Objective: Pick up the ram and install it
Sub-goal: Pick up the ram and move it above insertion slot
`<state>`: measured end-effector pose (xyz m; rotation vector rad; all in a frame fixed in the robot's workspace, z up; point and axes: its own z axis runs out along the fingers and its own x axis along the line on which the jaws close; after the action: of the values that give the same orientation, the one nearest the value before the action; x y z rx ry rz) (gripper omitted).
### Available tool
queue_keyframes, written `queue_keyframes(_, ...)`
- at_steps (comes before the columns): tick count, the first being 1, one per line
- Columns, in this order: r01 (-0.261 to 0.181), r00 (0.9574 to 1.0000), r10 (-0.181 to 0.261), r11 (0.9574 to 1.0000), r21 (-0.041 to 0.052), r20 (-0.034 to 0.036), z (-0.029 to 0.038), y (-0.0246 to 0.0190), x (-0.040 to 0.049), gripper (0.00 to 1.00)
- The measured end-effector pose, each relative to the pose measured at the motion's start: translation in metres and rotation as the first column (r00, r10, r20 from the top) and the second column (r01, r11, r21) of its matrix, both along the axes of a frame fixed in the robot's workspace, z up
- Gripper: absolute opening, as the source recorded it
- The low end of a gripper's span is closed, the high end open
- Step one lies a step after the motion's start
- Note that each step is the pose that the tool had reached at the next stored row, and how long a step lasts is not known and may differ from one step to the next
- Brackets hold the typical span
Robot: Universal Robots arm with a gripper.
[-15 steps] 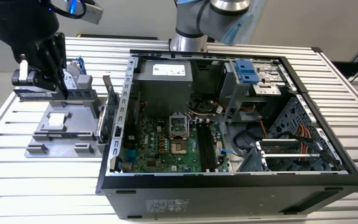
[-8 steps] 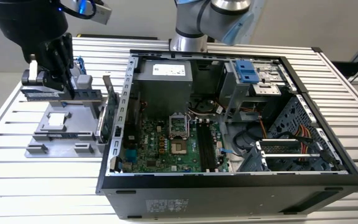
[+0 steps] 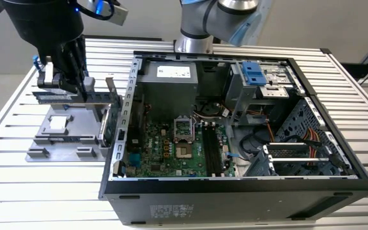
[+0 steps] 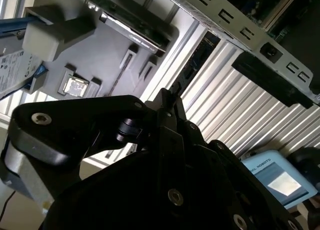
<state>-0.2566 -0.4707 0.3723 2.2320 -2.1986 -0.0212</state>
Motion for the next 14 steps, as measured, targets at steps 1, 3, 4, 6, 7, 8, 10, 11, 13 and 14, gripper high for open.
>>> queue_keyframes(1, 0.0, 1.0, 0.0, 1.0, 0.0, -0.0002, 0.0, 0.0, 0.0025, 0.0)
queue_keyframes(3, 0.0, 1.0, 0.0, 1.0, 0.0001, -0.0005, 0.0, 0.0, 0.0069, 0.0)
queue_keyframes(4, 0.0, 1.0, 0.0, 1.0, 0.0, -0.0007, 0.0001, 0.0, 0.0092, 0.0)
queue_keyframes(6, 0.0, 1.0, 0.0, 1.0, 0.0, -0.001, 0.0001, 0.0, 0.0137, 0.0)
queue_keyframes(7, 0.0, 1.0, 0.0, 1.0, 0.0, -0.0011, 0.0001, 0.0, 0.0159, 0.0)
queue_keyframes(8, 0.0, 1.0, 0.0, 1.0, 0.0001, -0.0013, 0.0001, 0.0, 0.0182, 0.0)
queue_keyframes(10, 0.0, 1.0, 0.0, 1.0, 0.0001, -0.0016, 0.0002, 0.0, 0.0226, 0.0)
queue_keyframes(11, 0.0, 1.0, 0.0, 1.0, 0.0001, -0.0017, 0.0002, 0.0, 0.0246, 0.0)
queue_keyframes(13, 0.0, 1.0, 0.0, 1.0, 0.0, -0.0027, 0.0004, 0.0, 0.0402, 0.0)
queue_keyframes(14, 0.0, 1.0, 0.0, 1.0, 0.0, -0.0029, 0.0004, 0.0, 0.0425, 0.0)
